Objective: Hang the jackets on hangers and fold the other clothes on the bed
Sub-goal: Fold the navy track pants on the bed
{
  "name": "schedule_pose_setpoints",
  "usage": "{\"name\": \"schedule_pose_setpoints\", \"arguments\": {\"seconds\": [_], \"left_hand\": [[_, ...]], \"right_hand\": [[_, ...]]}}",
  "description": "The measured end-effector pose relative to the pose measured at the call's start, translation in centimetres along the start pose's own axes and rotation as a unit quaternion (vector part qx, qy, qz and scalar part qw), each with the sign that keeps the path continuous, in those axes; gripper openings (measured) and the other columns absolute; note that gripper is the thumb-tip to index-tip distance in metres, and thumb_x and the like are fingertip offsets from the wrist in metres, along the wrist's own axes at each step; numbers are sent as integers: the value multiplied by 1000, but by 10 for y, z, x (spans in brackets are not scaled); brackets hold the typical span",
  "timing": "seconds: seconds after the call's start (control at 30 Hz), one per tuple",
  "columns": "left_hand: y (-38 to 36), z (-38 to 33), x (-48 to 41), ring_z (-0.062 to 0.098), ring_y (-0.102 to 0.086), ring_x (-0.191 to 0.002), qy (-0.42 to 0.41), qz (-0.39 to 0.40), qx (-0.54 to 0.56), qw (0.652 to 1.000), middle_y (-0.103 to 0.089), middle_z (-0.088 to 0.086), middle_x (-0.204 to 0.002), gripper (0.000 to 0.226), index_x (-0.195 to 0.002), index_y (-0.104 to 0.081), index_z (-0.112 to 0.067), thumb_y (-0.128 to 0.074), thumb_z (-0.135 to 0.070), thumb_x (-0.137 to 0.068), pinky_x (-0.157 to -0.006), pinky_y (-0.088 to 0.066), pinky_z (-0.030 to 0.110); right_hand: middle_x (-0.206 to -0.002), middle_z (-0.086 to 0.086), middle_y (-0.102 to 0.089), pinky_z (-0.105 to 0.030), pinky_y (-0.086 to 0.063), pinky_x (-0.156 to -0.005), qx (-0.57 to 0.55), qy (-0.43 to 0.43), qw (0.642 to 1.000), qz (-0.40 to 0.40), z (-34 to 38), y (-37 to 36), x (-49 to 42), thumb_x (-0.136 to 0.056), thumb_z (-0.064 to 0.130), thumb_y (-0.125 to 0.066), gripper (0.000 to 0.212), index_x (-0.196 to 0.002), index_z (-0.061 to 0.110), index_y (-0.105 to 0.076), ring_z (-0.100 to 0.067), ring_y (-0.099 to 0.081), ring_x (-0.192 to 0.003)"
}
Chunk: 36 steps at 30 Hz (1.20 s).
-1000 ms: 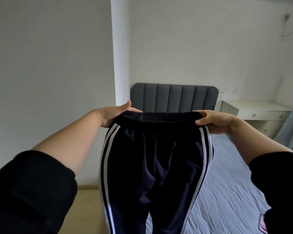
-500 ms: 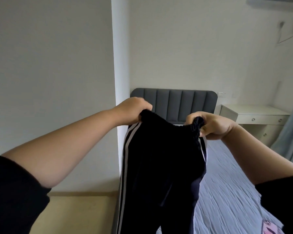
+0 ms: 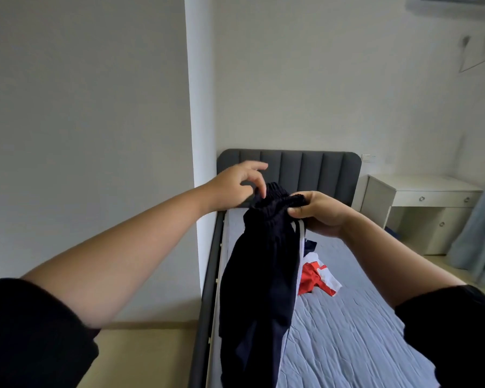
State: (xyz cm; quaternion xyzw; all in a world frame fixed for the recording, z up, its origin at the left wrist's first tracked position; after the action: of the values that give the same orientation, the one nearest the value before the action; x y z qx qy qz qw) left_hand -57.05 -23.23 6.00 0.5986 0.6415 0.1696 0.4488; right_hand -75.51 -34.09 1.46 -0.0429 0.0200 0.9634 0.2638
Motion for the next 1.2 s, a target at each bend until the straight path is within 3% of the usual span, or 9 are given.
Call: {"name": "schedule_pose_setpoints", "arguments": {"seconds": [0.17, 0.3, 0.53, 0.63, 0.73, 0.9, 1.0, 1.1, 1.2], "left_hand": [[-13, 21, 13, 4, -55, -111, 100, 129, 38, 986, -63, -12, -115, 24, -107, -64, -29, -55, -46, -91, -95, -41, 19], [-27, 33, 14, -4, -57, -58, 119, 94, 51, 987, -59, -21, -59, 17, -71, -59, -27, -75, -21, -74, -54, -41, 10], [-29, 28, 8, 9, -43, -51, 129, 193, 5, 973, -45, -10, -52, 21, -58, -46, -18, -66, -25, -60, -44, -31, 12], [-33, 31, 1, 0, -46, -46, 112, 90, -2, 990, -48, -16, -49, 28, -58, -51, -20, -77, -27, -66, -44, -34, 11], [-39, 37, -2, -7, -57, -65, 107, -63, 122, 985, -60, -14, -75, 28, -83, -57, -26, -82, -30, -70, -59, -44, 11], [-46, 47, 7, 13, -66, -104, 129, 97, 339, 927, -68, -2, -113, 46, -118, -56, -26, -77, -29, -77, -83, -53, 22], [-47, 47, 3, 10, -70, -92, 134, 1, 313, 940, -74, -7, -97, 27, -102, -69, -27, -78, -22, -77, -75, -53, 17], [-44, 42, -8, -8, -65, -72, 108, -128, 194, 967, -71, -18, -75, 19, -80, -69, -33, -82, -22, -71, -62, -46, 4], [-42, 35, -22, -15, -58, -63, 78, -220, 118, 965, -64, -22, -69, 20, -70, -64, -35, -82, -26, -68, -57, -41, 0]], "right_hand": [[-85, -15, -67, -32, -60, -67, -19, -7, 992, -125, 1, -6, 6, -83, -7, -57, 12, -91, 0, -64, -25, -67, -74], [-80, -12, -66, -28, -59, -65, 23, -17, 993, -110, 3, -14, 9, -86, -7, -57, 11, -90, 1, -64, -22, -67, -72], [-82, -7, -69, -28, -56, -78, 194, -96, 975, -44, 12, -11, 13, -86, -3, -62, 11, -91, 5, -67, -18, -67, -79], [-82, -7, -66, -32, -54, -81, 189, -95, 973, -89, 13, -4, 15, -88, 2, -62, 6, -92, 5, -66, -17, -65, -78], [-78, -9, -61, -25, -54, -69, 176, -25, 971, -160, 12, -3, 15, -90, 3, -60, 4, -89, 1, -63, -17, -62, -71], [-69, -3, -59, -21, -52, -63, 134, 53, 977, -158, 16, 3, 16, -94, -3, -51, 18, -81, 4, -61, -11, -61, -64], [-72, -1, -61, -23, -50, -68, 214, 66, 958, -181, 15, 7, 15, -95, 4, -53, 16, -83, 11, -62, -10, -60, -69], [-96, 3, -60, -23, -43, -74, 393, 90, 863, -303, 8, 7, 4, -97, 26, -54, 7, -98, 20, -55, -9, -57, -85], [-104, 0, -65, -35, -55, -82, 168, 36, 938, -300, 0, 7, -2, -94, 40, -56, 28, -110, 16, -57, -20, -66, -98]]}}
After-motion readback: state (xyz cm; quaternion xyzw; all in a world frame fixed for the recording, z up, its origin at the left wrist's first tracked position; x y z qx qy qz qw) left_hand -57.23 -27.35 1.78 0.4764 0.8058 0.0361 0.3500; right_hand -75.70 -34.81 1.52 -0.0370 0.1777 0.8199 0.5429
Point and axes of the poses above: each hand's wrist, its own x-axis away from the middle knuckle, its own y-axis out of the back of the hand, z = x × y, the point moved 1 cm from there along -x, towards the middle knuckle
